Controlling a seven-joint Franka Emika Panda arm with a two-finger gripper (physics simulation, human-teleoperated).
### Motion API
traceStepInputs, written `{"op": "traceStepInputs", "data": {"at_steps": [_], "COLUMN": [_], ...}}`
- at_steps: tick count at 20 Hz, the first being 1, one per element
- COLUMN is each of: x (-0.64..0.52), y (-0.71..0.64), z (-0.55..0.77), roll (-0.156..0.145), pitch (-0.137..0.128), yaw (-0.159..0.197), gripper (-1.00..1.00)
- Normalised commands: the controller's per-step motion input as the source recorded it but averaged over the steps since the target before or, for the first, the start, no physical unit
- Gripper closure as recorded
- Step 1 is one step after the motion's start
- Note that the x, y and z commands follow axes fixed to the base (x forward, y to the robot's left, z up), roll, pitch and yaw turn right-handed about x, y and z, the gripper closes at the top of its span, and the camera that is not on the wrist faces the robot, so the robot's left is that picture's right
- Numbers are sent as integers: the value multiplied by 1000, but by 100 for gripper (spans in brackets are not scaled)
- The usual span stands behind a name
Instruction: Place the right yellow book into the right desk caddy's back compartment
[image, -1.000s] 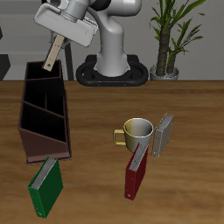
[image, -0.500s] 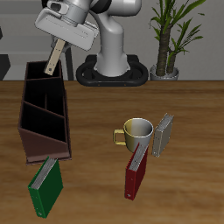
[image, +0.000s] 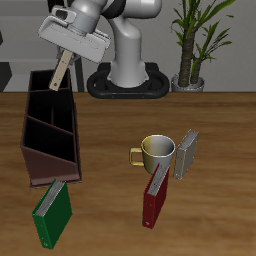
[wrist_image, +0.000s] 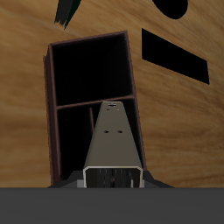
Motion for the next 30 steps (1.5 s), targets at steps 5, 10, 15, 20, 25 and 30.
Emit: {"op": "traceStepInputs", "data": {"at_steps": [5, 10, 15, 20, 25, 30], "x": [26, -6, 58, 18, 97, 52], "y": [-61, -41, -116, -34, -61, -44], "z": [-167, -107, -124, -69, -103, -123], "roll": [-10, -14, -24, -7, -8, -5], "pitch": [38, 19, 32, 20, 27, 30], "yaw": [-4, -12, -8, -5, -10, -5], "gripper": [100, 100, 100, 100, 100, 100]}}
